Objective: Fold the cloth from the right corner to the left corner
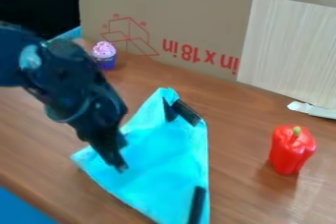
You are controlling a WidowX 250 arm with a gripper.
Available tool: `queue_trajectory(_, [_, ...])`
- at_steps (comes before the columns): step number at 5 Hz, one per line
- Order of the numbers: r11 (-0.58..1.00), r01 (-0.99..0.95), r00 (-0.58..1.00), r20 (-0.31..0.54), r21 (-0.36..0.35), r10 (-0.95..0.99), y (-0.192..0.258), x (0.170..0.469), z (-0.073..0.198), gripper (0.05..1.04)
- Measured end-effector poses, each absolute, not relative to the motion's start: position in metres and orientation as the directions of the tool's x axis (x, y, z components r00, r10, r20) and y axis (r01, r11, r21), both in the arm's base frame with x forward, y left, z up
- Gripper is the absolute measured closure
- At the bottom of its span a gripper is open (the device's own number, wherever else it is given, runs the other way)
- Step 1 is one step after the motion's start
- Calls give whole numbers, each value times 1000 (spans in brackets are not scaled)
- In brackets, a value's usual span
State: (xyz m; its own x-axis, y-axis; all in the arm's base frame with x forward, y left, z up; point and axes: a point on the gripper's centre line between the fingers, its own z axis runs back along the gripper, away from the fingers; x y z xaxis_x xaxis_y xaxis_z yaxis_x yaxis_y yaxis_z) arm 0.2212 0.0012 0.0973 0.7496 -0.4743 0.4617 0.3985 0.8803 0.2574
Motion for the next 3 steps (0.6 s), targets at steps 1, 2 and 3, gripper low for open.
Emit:
queue_trajectory(1, [888,382,768,446,256,-460,-16,229,103,1015])
queue_trajectory(2, [890,375,782,427,260,-454,-29,235,101,1015])
queue_trajectory(3, [892,364,786,425,268,-448,-50,238,104,1015])
